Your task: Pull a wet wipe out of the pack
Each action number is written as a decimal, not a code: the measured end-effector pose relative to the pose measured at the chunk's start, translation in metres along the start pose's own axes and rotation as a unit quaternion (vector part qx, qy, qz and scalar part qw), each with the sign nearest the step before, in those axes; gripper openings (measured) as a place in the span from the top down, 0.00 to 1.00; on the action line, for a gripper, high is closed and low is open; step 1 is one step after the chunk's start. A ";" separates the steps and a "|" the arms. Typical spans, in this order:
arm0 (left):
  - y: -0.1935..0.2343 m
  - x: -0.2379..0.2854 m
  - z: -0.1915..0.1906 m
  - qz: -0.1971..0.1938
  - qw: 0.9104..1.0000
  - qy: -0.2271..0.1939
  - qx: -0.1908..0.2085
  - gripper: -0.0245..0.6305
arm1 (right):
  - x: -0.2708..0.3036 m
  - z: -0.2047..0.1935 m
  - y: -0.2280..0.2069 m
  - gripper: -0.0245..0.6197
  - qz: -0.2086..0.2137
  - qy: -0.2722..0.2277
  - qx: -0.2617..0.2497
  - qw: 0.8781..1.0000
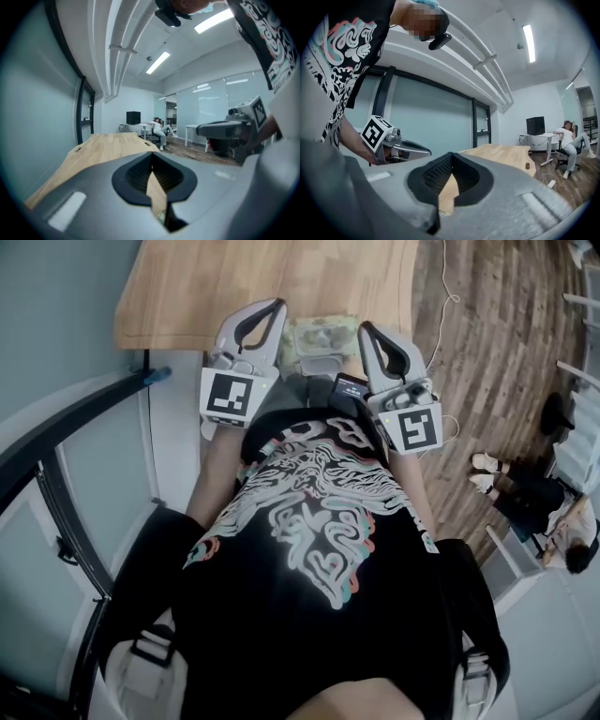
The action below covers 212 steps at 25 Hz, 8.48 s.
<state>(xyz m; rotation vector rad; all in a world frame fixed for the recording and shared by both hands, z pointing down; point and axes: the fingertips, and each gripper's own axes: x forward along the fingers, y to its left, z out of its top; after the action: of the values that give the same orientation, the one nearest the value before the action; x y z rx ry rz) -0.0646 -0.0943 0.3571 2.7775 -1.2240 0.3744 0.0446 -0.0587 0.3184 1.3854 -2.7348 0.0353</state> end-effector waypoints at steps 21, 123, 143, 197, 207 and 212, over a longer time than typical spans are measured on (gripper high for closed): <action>-0.019 0.011 -0.045 0.013 0.999 0.051 0.012 0.98 | -0.006 -0.040 -0.033 0.96 -0.004 0.032 0.094 0.995; -0.092 0.040 -0.143 -0.254 0.929 0.269 -0.002 0.97 | 0.026 -0.185 0.062 0.82 0.167 0.310 -0.057 0.934; -0.092 0.035 -0.134 -0.266 0.927 0.265 0.011 0.97 | 0.030 -0.188 0.061 0.92 0.163 0.322 -0.057 0.931; -0.073 0.014 -0.105 -0.228 0.938 0.260 0.025 0.97 | 0.027 -0.190 0.066 0.93 0.169 0.311 -0.025 0.935; -0.070 0.009 -0.102 -0.222 0.938 0.265 0.024 0.97 | 0.026 -0.189 0.067 0.93 0.176 0.314 -0.025 0.933; -0.069 0.008 -0.101 -0.217 0.939 0.265 0.025 0.97 | 0.027 -0.190 0.067 0.93 0.179 0.314 -0.023 0.932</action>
<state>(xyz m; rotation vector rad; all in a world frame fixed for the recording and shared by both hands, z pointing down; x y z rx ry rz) -0.0282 -0.0360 0.4582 2.6096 -0.4728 1.0244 -0.0143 -0.0301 0.5112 0.6737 -2.3625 0.3634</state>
